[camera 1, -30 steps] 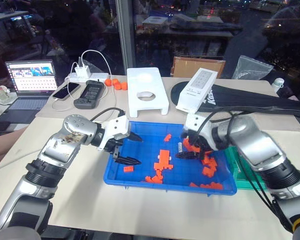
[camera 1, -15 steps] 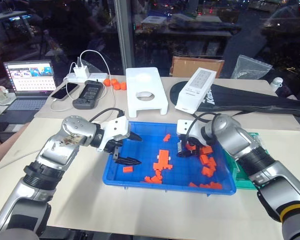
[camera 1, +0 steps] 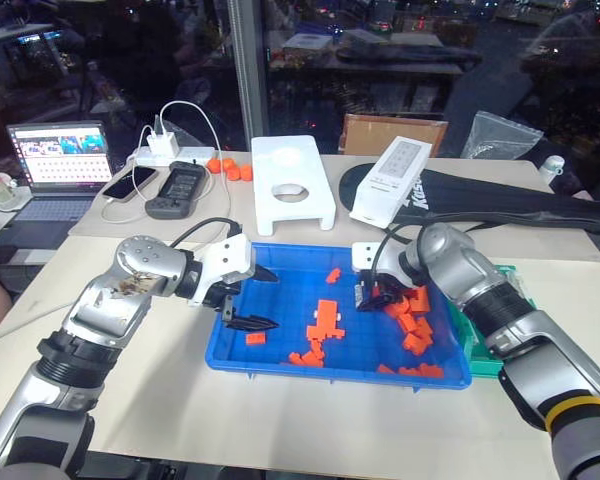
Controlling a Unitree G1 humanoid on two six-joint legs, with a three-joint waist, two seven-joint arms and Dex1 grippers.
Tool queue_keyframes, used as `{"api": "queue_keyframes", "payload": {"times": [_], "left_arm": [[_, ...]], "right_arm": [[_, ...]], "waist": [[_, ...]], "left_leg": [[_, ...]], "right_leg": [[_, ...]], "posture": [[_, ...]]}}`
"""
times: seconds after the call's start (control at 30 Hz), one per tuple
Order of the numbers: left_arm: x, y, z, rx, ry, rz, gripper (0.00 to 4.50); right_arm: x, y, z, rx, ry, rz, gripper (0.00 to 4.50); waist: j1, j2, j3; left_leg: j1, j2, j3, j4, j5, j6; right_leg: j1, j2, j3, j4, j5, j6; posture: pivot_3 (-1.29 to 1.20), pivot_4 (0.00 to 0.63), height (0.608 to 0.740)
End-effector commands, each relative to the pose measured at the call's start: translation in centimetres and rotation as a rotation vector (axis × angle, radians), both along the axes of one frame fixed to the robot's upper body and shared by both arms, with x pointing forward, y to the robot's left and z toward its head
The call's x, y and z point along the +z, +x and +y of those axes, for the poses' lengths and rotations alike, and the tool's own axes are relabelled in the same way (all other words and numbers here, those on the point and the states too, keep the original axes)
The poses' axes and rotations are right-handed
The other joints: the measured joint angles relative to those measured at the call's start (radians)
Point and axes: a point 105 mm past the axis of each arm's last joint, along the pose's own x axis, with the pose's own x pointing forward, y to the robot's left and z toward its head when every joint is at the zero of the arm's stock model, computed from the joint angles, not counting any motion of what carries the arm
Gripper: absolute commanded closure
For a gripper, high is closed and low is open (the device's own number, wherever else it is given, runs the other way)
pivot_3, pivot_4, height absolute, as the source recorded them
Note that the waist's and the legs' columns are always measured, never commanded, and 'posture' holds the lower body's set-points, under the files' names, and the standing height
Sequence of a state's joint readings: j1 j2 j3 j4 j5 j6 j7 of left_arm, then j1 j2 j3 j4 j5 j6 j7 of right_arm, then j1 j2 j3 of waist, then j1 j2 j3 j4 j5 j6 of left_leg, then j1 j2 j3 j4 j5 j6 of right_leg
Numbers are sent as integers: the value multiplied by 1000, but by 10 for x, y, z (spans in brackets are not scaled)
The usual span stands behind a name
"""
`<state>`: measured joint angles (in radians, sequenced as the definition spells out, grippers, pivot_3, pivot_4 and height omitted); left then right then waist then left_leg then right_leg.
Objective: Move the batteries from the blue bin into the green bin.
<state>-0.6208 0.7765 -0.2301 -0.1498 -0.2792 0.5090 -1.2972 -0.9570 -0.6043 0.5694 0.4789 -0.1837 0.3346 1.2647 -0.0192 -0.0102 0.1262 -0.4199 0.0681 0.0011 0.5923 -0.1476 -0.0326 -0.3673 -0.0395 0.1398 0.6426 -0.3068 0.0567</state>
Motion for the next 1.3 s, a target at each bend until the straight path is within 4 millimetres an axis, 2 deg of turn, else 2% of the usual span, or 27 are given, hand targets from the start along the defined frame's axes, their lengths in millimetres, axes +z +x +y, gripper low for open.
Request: {"api": "queue_keyframes", "payload": {"times": [0.03, 0.13, 0.23, 0.3, 0.4, 0.47, 0.57, 0.67, 0.73, 0.83, 0.9, 1.1, 1.17, 1.23, 1.27, 1.3], "left_arm": [[10, -1, -4, -22, -17, -38, 0], [10, -1, -5, -25, -17, -37, 0], [10, 0, -5, -31, -17, -35, 0], [10, 1, -6, -35, -17, -34, 0], [10, 2, -8, -56, -15, -32, 0], [11, 4, -11, -67, -23, -33, 0], [15, 5, -18, -94, -56, -28, 0], [23, 3, -25, -137, -111, -21, 0], [30, 2, -28, -159, -149, -7, 0], [38, 4, -30, -166, -187, -1, 0], [43, 5, -32, -169, -213, -1, 0], [58, 8, -36, -153, -298, 0, 0], [64, 8, -36, -146, -331, 2, 0], [67, 7, -35, -138, -346, 6, 0], [67, 8, -35, -135, -347, 6, 0], [68, 8, -34, -130, -349, 6, 0]], "right_arm": [[8, -1, 6, 12, 31, -28, 1953], [18, -4, 7, 22, 54, -44, 1953], [53, -9, 11, 18, 144, -84, 1953], [67, -13, 10, 10, 169, -102, 1953], [98, -24, -12, -48, 193, -151, 1953], [111, -32, -36, -129, 186, -177, 1953], [114, -42, -77, -263, 124, -202, 1953], [118, -51, -108, -384, 113, -231, 1953], [116, -59, -134, -474, 75, -242, 1953], [106, -70, -161, -559, -2, -239, 1953], [96, -75, -168, -586, -25, -228, 1953], [76, -76, -172, -631, -15, -196, 1953], [74, -74, -173, -635, -10, -197, 950], [77, -73, -171, -627, -3, -199, 467], [78, -72, -170, -623, 1, -199, 55], [81, -72, -167, -611, 7, -204, 55]], "waist": [[-1, 0, 0], [0, 0, 0], [1, 0, 0], [2, 0, 0], [8, 0, 0], [15, 0, 0], [21, 0, 0], [19, 0, 0], [11, 0, 0], [1, 1, 0], [-5, 1, 0], [-23, 1, 0], [-23, 1, 0], [-23, 1, 0], [-23, 1, 0], [-23, 1, 0]], "left_leg": [[0, 0, 0, 0, 0, 0], [0, 0, 0, 0, 0, 0], [-1, 0, 0, 0, 0, 0], [-2, 0, 0, 0, 0, 0], [-2, 0, 0, 0, 0, 0], [-2, 0, 0, 0, 0, 0], [-2, 0, 0, 0, 0, 0], [-3, 0, 0, 0, 0, 0], [-2, 0, 0, 0, 0, 0], [-2, 0, 0, -1, 0, 0], [-1, 0, 0, -1, 0, 0], [0, 0, 0, 0, 0, 0], [0, 0, 0, 0, 0, 0], [0, 0, 0, 0, 0, 0], [-1, 0, 0, 0, 0, 0], [-1, 0, 0, 0, 0, 0]], "right_leg": [[0, 0, 0, 0, 0, 0], [0, 0, 0, 0, 0, 0], [-1, 0, 0, 0, 0, 0], [-2, 0, 0, 0, 0, 0], [-1, 0, 0, 0, 0, 0], [-2, 0, 0, -1, 0, 0], [-1, 0, 0, -2, 0, 0], [-1, 0, 0, -2, 0, 0], [-2, 0, 0, -2, 0, 0], [-2, 0, 0, -1, -1, 0], [-1, 0, 0, -2, -1, 1], [0, 0, 0, -1, -3, 5], [0, 0, 0, -1, -3, 5], [0, 0, 0, -1, -3, 5], [0, 0, 0, -1, -3, 5], [0, 0, 0, -1, -3, 5]], "posture": [[0, 150, 731], [0, 150, 731], [0, 150, 731], [0, 150, 731], [0, 150, 731], [0, 150, 731], [0, 150, 731], [0, 150, 731], [0, 150, 731], [0, 150, 731], [0, 150, 731], [0, 150, 731], [0, 150, 731], [0, 150, 731], [0, 150, 731], [0, 150, 731]]}}
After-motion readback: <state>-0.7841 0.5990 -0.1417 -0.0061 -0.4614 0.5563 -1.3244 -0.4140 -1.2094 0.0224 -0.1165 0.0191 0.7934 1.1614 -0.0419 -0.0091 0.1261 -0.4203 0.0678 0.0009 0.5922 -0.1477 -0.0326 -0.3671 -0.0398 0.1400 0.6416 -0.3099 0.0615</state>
